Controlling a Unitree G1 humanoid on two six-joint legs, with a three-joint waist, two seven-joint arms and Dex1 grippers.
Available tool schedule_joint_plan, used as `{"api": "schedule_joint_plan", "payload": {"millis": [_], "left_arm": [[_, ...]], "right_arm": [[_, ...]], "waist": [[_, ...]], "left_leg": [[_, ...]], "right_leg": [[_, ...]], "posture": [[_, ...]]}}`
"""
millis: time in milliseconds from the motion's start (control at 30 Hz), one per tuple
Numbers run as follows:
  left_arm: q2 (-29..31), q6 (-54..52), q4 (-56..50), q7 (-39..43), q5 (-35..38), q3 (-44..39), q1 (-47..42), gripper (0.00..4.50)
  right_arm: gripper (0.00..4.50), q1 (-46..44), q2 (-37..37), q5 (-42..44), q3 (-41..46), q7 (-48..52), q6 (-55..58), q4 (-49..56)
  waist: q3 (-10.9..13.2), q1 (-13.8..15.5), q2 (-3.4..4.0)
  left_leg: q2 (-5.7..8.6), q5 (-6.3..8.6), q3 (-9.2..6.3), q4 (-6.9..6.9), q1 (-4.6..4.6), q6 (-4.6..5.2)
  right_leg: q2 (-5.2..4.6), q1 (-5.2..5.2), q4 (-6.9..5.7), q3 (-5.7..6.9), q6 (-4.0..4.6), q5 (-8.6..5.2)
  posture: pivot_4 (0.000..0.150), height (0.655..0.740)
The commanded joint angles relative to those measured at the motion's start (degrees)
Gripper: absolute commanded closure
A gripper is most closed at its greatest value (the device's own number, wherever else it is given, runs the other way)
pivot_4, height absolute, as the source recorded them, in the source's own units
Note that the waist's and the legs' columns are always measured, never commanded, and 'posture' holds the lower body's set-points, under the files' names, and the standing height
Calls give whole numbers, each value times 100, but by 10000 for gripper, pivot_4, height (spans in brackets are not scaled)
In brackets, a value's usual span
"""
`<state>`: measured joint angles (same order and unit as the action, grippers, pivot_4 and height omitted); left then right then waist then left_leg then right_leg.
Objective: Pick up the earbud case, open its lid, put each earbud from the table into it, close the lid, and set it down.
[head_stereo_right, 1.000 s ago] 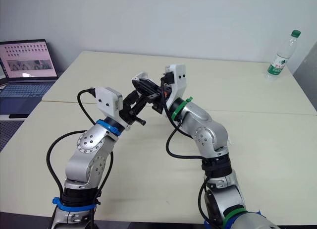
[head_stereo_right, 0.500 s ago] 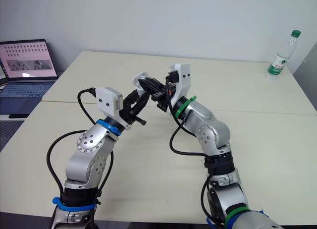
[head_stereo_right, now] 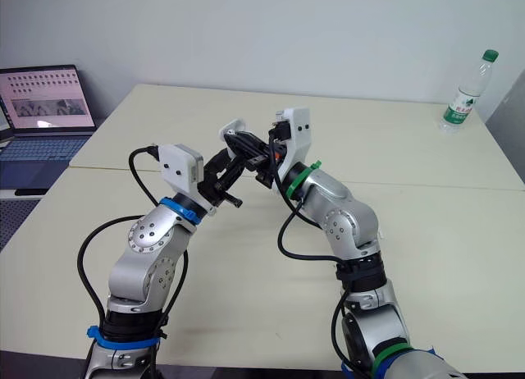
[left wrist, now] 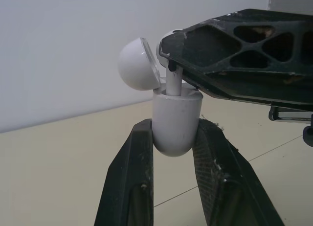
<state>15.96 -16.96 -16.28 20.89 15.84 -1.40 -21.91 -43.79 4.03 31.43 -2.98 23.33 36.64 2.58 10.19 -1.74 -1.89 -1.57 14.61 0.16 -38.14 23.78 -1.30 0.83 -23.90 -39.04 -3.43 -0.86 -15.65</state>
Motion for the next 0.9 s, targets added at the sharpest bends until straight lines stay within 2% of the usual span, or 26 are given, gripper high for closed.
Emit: {"api": "schedule_joint_plan", "payload": {"millis": [33, 233, 500, 633, 800, 900], "left_arm": [[-33, 119, -337, 10, 33, 3, -161, 37490], [-38, 91, -317, 21, 53, 8, -221, 37490], [-64, 93, -291, 35, 50, 40, -234, 37490], [-65, 96, -284, 39, 58, 6, -168, 37490], [18, 116, -315, 135, 83, -75, 55, 37490], [69, 123, -360, 192, 93, -119, 206, 37490]], "right_arm": [[41018, 33, 22, -21, -73, -33, -4, 168], [20611, 15, -35, -117, -64, -31, -61, 101], [20611, -12, -140, -100, -4, 25, -109, 84], [20611, -83, -280, 571, 500, 260, 78, 353], [20611, -92, -1526, 1292, 1011, 821, 912, 721], [20611, 311, -2641, 860, 930, 1117, 1047, 737]], "waist": [[0, 0, 0], [0, -1, 0], [0, 0, 0], [0, 5, 0], [0, 20, 0], [0, 19, 0]], "left_leg": [[0, 0, 0, 0, 0, 0], [0, 0, 1, 0, 0, 0], [0, 0, 1, 0, 1, 0], [0, 0, 1, 0, 1, 0], [6, 1, 1, -1, 4, 1], [5, 1, 1, 0, 4, 2]], "right_leg": [[0, 0, 0, 0, 0, 0], [0, -1, 0, -1, 0, 0], [0, -2, -1, -1, 0, 0], [0, -2, 0, -1, 0, 0], [-4, 3, 5, -2, 0, 0], [-3, 3, 7, -1, 0, 0]], "posture": [[1500, 7400], [1500, 7400], [1500, 7400], [1500, 7400], [1500, 7400], [1500, 7400]]}}
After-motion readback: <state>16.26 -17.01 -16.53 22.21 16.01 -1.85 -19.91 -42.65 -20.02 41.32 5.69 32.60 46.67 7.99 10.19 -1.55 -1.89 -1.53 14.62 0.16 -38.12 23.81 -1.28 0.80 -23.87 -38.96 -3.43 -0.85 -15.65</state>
